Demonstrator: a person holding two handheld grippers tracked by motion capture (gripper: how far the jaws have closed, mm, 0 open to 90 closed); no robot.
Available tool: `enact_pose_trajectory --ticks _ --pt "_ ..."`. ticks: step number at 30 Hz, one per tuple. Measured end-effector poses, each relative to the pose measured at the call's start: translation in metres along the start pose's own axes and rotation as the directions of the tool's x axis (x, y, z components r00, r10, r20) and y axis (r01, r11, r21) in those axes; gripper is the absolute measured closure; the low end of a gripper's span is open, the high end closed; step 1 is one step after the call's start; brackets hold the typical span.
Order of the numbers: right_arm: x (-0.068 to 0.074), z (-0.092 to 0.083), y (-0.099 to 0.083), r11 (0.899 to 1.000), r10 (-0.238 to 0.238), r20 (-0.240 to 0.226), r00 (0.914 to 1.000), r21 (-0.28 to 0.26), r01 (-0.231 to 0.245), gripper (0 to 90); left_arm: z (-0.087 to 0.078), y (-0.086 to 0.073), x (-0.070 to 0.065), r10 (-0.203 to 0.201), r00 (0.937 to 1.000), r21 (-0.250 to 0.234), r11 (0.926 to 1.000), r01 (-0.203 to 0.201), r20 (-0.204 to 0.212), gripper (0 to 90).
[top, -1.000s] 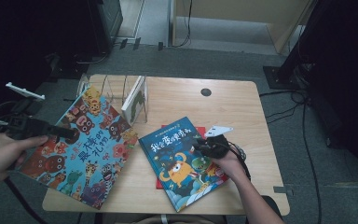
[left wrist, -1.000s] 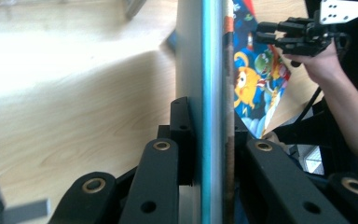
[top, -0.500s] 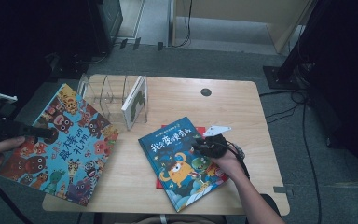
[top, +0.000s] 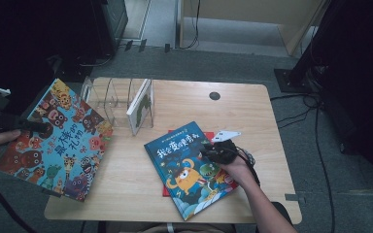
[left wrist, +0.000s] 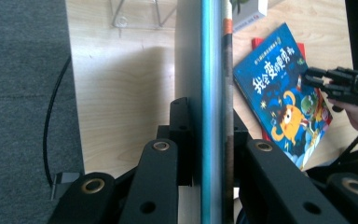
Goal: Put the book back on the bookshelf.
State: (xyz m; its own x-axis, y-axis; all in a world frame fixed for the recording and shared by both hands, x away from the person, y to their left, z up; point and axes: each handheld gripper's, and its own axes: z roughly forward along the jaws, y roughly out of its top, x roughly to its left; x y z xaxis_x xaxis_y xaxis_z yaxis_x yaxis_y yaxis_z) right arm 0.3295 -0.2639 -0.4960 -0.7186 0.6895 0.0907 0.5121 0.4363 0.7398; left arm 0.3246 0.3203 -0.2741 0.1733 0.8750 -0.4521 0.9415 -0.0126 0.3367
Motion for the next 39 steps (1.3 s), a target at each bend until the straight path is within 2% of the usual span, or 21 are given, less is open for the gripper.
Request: enact_pose_trajectory --ticks 9,12,16,20,24,29,39 --pt "0.0 0.001 0.001 1.0 -0.003 -0.002 1.0 0.005 0.003 68.1 -0.003 0.009 0.006 -0.034 0.999 -0.015 0.9993 0.033 -0.029 80.5" --pt "0.001 0.001 0.001 1.0 -0.003 -0.002 1.0 0.007 0.003 68.3 -0.001 0.015 0.004 -0.027 0.9989 -0.016 0.9995 0.027 -0.037 80.2" --pt "0.001 0.002 0.001 1.0 -0.005 -0.005 1.0 0.01 0.005 68.3 0.003 0.025 0.003 -0.033 0.9985 -0.021 0.9993 0.032 -0.043 80.3" --pt "0.0 0.002 0.002 1.0 -0.005 -0.005 1.0 0.007 0.005 68.5 0.008 0.033 0.0 -0.032 0.9973 -0.048 0.9984 0.029 -0.066 80.5" --pt "0.001 0.003 0.002 1.0 -0.006 -0.007 1.0 0.009 0.006 68.5 0.013 0.045 -0.004 -0.045 0.9969 -0.041 0.9983 0.042 -0.065 80.3" --pt "0.004 0.004 0.003 1.0 -0.015 -0.012 0.9998 0.01 0.016 68.6 0.019 0.061 -0.009 -0.035 0.9959 -0.033 0.9989 0.032 -0.083 80.0" --pt "0.009 0.005 0.003 1.0 -0.02 -0.018 0.9996 0.011 0.02 68.8 0.037 0.088 -0.007 -0.048 0.9945 -0.037 0.9983 0.045 -0.093 80.0"
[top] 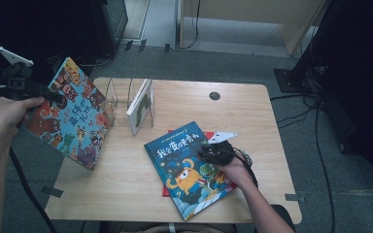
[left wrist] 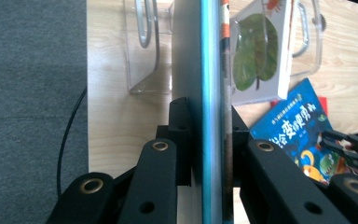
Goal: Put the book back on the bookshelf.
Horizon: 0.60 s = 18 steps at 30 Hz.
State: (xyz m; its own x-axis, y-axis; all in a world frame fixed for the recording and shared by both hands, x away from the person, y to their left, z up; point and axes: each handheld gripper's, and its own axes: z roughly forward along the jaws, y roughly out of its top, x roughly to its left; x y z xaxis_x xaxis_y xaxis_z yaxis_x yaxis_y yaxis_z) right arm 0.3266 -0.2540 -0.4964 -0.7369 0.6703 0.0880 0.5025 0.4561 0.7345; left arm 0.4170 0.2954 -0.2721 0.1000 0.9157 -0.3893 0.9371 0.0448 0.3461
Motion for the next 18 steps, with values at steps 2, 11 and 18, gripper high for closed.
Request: enact_pose_trajectory --ticks 2,11,18 --pt "0.001 0.0 0.0 1.0 0.001 0.0 1.0 0.001 -0.001 68.8 0.004 0.004 0.0 0.0 1.0 -0.003 1.0 0.0 -0.004 80.0" --pt "0.004 -0.005 -0.006 1.0 0.004 0.013 0.9999 -0.006 -0.003 69.1 0.002 0.016 0.001 0.008 0.9999 -0.007 0.9999 -0.008 -0.011 80.5" --pt "0.005 -0.008 -0.01 1.0 0.008 0.028 0.9996 -0.009 -0.008 69.2 -0.002 0.021 0.002 0.003 0.9992 -0.014 0.9999 -0.004 -0.04 80.6"
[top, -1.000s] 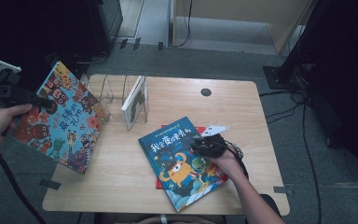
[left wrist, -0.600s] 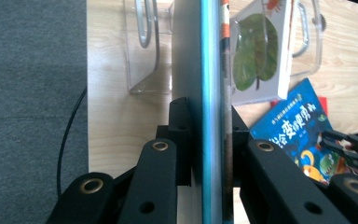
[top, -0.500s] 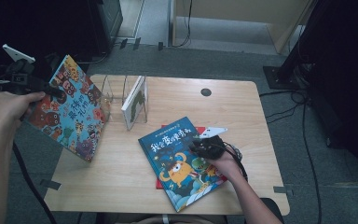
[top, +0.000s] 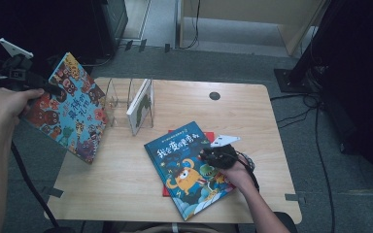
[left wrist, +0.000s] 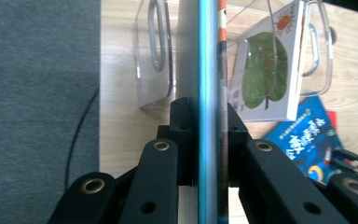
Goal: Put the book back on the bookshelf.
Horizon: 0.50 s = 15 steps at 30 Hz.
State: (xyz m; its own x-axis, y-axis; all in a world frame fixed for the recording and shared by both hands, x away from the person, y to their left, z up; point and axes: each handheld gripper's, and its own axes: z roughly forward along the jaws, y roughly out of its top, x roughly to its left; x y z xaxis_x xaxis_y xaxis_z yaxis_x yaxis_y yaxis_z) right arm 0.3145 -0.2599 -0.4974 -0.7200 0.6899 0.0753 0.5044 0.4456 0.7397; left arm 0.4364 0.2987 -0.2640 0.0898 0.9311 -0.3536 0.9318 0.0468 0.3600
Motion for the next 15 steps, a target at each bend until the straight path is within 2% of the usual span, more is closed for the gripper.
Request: enact_pose_trajectory --ticks 4,7,11,15 --pt "0.0 0.0 0.0 1.0 0.0 0.002 1.0 -0.001 0.0 69.4 0.003 0.004 -0.003 0.004 0.9999 -0.005 1.0 -0.005 -0.011 80.4" --pt "0.0 0.0 0.0 1.0 -0.001 0.001 1.0 0.001 0.001 69.4 0.011 0.008 -0.005 -0.004 1.0 -0.016 0.9999 0.004 0.009 80.5" --pt "0.0 0.0 0.0 1.0 -0.001 0.0 1.0 0.0 0.001 69.7 0.02 0.013 -0.012 0.004 0.9999 -0.032 0.9995 -0.005 -0.013 79.8" --pt "0.0 0.0 0.0 1.0 -0.004 0.0 1.0 -0.001 0.004 69.7 0.027 0.018 -0.015 -0.01 0.9999 -0.04 0.9991 0.01 -0.007 78.9"
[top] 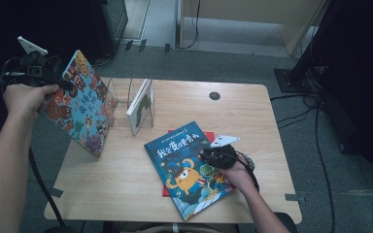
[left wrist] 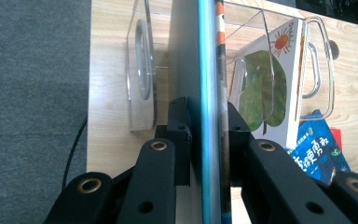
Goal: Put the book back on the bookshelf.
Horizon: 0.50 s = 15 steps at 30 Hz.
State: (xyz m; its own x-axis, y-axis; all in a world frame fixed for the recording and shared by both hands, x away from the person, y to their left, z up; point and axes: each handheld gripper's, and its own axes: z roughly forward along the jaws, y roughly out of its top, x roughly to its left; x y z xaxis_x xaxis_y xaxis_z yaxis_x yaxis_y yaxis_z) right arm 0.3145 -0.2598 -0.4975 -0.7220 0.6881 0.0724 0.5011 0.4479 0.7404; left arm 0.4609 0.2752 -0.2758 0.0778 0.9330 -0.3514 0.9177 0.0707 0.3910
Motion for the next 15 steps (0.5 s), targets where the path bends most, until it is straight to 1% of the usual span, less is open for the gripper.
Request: enact_pose_trajectory --ticks 5,8,9,11,12,13,15 --pt "0.0005 0.0001 0.0001 1.0 -0.003 0.0 1.0 0.002 0.003 69.7 0.0014 0.0017 -0.0009 -0.011 0.9998 -0.005 0.9999 0.011 0.016 77.8" --pt "0.0006 0.0004 0.0002 1.0 -0.004 0.001 1.0 0.002 0.004 69.6 0.0025 0.0009 -0.0017 -0.004 0.9995 -0.002 1.0 0.004 0.032 76.9" --pt "0.0008 0.0003 0.0003 1.0 -0.005 0.002 1.0 0.002 0.005 69.6 0.003 0.0007 -0.0013 -0.004 0.9987 0.002 1.0 0.003 0.051 75.6" --pt "0.0009 0.0002 0.0002 1.0 -0.004 0.001 1.0 0.003 0.004 69.5 0.0031 0.0005 -0.0021 -0.002 0.9977 -0.003 1.0 0.002 0.068 74.1" --pt "0.0008 0.0002 0.0002 1.0 -0.003 0.0 1.0 0.002 0.003 69.5 0.0029 0.0006 -0.0032 -0.001 0.996 -0.005 1.0 0.002 0.089 73.2" --pt "0.0007 0.0003 0.0001 1.0 -0.003 0.0 1.0 0.001 0.003 69.5 0.0023 0.0006 -0.004 0.0 0.9949 -0.009 1.0 0.001 0.1 71.9" --pt "0.0006 0.0004 0.0001 1.0 -0.002 -0.001 1.0 0.001 0.002 69.3 -0.0004 0.0012 -0.0052 -0.012 0.9887 -0.025 0.9996 0.016 0.149 69.4"
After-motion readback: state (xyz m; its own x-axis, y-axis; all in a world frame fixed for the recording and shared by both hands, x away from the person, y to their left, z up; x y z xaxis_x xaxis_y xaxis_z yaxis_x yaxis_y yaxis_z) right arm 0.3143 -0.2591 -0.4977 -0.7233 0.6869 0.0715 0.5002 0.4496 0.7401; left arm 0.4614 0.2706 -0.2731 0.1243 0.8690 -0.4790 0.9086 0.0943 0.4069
